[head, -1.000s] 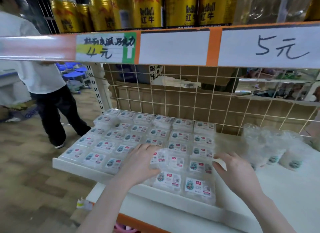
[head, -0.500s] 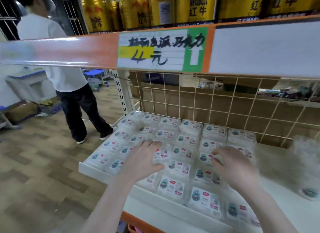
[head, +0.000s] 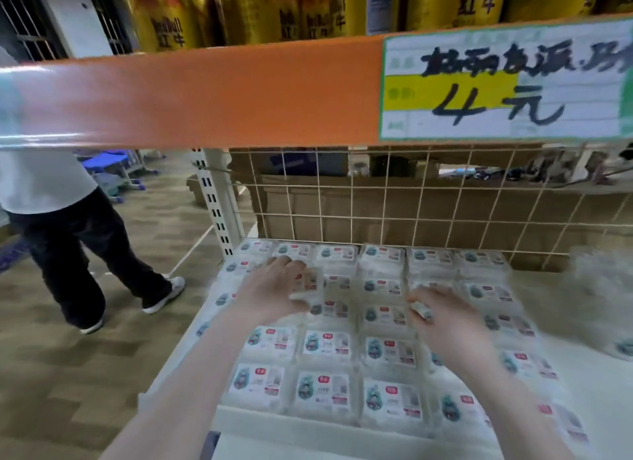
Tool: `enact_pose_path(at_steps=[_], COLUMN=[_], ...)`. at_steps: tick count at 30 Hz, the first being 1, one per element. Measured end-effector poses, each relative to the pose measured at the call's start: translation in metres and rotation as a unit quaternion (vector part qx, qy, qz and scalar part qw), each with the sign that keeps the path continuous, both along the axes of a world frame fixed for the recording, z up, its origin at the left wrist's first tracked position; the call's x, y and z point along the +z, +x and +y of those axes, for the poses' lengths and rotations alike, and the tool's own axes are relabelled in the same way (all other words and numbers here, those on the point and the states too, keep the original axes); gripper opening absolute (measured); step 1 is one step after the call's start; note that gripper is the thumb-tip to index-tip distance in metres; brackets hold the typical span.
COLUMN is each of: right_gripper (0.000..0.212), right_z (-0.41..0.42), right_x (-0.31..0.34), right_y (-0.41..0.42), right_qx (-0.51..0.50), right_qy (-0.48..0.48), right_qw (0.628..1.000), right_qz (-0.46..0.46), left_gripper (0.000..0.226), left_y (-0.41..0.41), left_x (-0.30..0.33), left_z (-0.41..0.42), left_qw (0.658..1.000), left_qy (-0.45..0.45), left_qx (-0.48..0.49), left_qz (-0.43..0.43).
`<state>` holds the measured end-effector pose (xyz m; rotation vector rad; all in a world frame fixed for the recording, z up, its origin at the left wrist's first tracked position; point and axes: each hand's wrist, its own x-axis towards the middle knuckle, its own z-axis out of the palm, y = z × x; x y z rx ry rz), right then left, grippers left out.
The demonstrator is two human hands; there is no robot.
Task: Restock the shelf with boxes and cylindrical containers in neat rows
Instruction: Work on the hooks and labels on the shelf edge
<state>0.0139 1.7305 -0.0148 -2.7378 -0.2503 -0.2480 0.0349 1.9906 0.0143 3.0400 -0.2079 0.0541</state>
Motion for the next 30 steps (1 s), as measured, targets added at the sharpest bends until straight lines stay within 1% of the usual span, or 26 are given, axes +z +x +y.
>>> enact_pose_path(at_steps=[3,9,15,23,30], right_gripper=[0.023,0.023,0.026,0.026,0.024], right_z=[0.007,0.017,0.027,0.036,0.039], right_x=[0.0,-0.005,-0.002,0.003,0.003], right_y=[-0.003,-0.007,0.0,0.004,0.007], right_qx=[-0.02,-0.05,-0.058,-0.061,-0.067], right_qy=[0.003,0.037,0.03,0.031,0.044], right_qw=[1.0,0.998,0.998,0.997,0.996], right_qz=[-0.002,-0.015,0.005,0.026,0.032], left_gripper=[0.073,0.069,0.07,0.07,0.063], left_y=[0.013,0.033,0.042,0.042,0.043], left_x=[-0.005,-0.011,-0.015,-0.019,-0.021], left_z=[0.008,0.017,0.028,0.038,0.046], left_qw=[1.0,0.998,0.998,0.997,0.996], left_qy=[0.001,0.022,0.013,-0.022,-0.016], left_qx=[-0.013,-0.048,-0.061,-0.07,-0.084], left_qz=[-0.008,-0.019,-0.019,-0.01,-0.014])
